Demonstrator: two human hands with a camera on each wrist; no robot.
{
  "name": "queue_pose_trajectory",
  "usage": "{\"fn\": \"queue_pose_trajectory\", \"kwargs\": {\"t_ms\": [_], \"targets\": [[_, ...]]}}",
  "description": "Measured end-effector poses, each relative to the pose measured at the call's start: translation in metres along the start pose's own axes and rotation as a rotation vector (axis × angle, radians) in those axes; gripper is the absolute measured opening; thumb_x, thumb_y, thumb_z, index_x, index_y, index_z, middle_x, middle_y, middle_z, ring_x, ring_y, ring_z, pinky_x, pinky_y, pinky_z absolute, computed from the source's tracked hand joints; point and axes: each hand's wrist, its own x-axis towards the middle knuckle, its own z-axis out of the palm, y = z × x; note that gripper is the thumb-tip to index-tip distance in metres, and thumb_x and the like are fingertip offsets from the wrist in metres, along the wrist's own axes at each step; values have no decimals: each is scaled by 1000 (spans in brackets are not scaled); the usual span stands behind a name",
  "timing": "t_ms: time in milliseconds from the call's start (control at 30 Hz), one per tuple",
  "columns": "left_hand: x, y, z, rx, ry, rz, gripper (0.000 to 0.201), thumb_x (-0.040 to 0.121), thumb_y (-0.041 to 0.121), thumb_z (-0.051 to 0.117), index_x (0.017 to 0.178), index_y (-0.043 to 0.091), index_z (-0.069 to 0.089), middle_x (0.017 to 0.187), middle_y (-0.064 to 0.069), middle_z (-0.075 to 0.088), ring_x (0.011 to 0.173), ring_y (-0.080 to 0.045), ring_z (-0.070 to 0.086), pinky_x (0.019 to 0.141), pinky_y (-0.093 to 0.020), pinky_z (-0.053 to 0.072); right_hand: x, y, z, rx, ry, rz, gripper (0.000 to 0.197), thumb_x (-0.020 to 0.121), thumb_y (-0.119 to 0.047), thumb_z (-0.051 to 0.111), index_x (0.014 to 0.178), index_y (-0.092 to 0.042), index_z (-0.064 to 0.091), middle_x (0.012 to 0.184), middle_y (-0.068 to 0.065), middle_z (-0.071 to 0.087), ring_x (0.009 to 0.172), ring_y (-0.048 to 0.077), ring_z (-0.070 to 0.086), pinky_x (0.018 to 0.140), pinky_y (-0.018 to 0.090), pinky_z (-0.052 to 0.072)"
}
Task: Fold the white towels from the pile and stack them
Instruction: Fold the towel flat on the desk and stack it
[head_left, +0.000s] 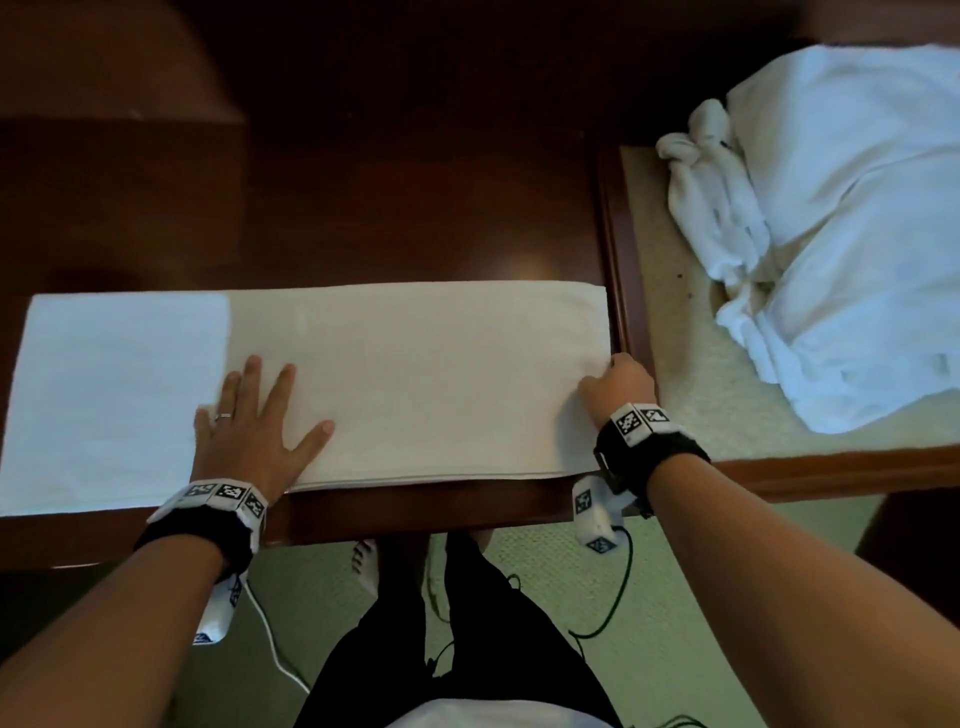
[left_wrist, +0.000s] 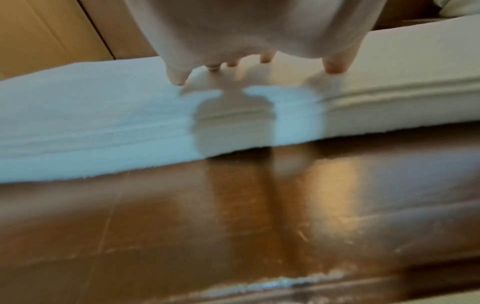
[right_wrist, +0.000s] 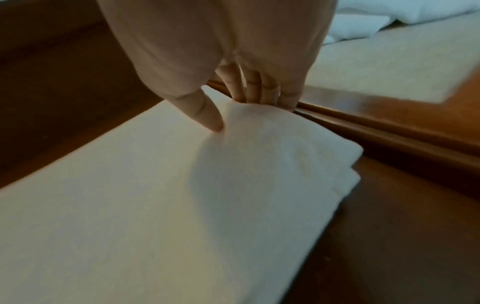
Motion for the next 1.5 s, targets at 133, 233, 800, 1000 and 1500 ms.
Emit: {"fn": "queue_pose_trajectory", "kwargs": {"t_ms": [133,233,800,1000,1500], "targets": [[-2,-3,-4,9,-10,-17,92,83,84,26,159,36,4,168,2,-12,154,-27,0,119,-59,17,17,0,-7,135,-168,87,42,81,-20,70,115,1,58,109,16,65,97,36,63,80,36,51],[-5,0,-6,-12,-3,-43,89,86,76,40,159,35,10,168,-1,-5,154,-29,5,119,-58,19,20,1,-9,171,-292,85,47,70,-25,82,107,-3,62,99,14,68,87,33,65,82,42,56],[-21,65,-18,44,10,146,66,55,32,95,114,11,74,128,-16,65,103,-37,68,71,-50,60,43,-144,-202,-223,568,-720,25,86,-22,60,104,-14,46,93,18,62,83,44,61,67,43,46],[-17,66,-27,-63,-19,193,62,84,50,57,135,15,61,146,-12,51,126,-36,55,96,-47,52,-20,-137,-103,-362,527,-1171,26,72,-10,66,97,-8,58,73,15,59,47,39,55,45,33,33],[3,29,-49,270,183,662,66,64,37,70,126,16,59,128,-13,58,110,-36,58,80,-44,48,-110,-37,96,-668,46,-1247,52,82,-20,37,128,-8,58,142,19,51,125,40,55,87,47,56]]}}
